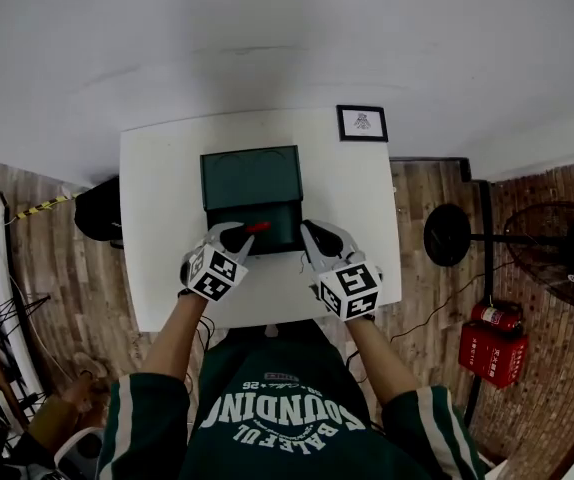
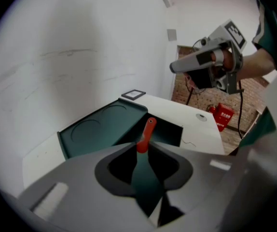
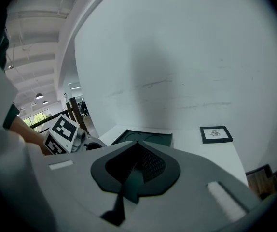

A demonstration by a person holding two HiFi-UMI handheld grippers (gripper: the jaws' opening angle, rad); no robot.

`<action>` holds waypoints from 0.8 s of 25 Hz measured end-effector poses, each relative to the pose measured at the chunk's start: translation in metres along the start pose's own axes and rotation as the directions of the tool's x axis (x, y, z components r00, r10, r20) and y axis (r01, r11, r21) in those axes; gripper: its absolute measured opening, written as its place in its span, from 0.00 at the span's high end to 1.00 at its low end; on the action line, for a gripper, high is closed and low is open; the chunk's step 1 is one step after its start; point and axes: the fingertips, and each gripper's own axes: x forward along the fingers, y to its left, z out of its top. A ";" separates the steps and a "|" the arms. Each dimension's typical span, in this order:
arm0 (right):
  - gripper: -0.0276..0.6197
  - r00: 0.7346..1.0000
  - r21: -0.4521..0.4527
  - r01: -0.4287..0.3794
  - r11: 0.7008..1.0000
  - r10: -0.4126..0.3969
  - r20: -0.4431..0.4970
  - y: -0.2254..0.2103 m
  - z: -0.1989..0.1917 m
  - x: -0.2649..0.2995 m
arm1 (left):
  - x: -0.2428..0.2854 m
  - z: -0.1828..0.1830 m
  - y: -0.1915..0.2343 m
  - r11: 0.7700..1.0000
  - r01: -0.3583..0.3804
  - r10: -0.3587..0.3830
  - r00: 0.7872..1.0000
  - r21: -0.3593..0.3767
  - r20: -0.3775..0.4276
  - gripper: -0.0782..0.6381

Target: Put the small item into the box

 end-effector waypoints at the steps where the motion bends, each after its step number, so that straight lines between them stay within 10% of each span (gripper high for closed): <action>1: 0.95 1.000 0.002 0.006 1.000 -0.006 -0.002 -0.002 -0.002 -0.002 | 0.007 -0.001 -0.002 1.000 0.007 -0.007 1.000 0.014 -0.017 0.71; 20: 0.95 0.993 0.052 0.116 0.992 -0.115 -0.011 -0.031 -0.023 -0.049 | 0.084 -0.034 0.003 1.000 0.002 0.005 0.948 0.020 -0.318 0.71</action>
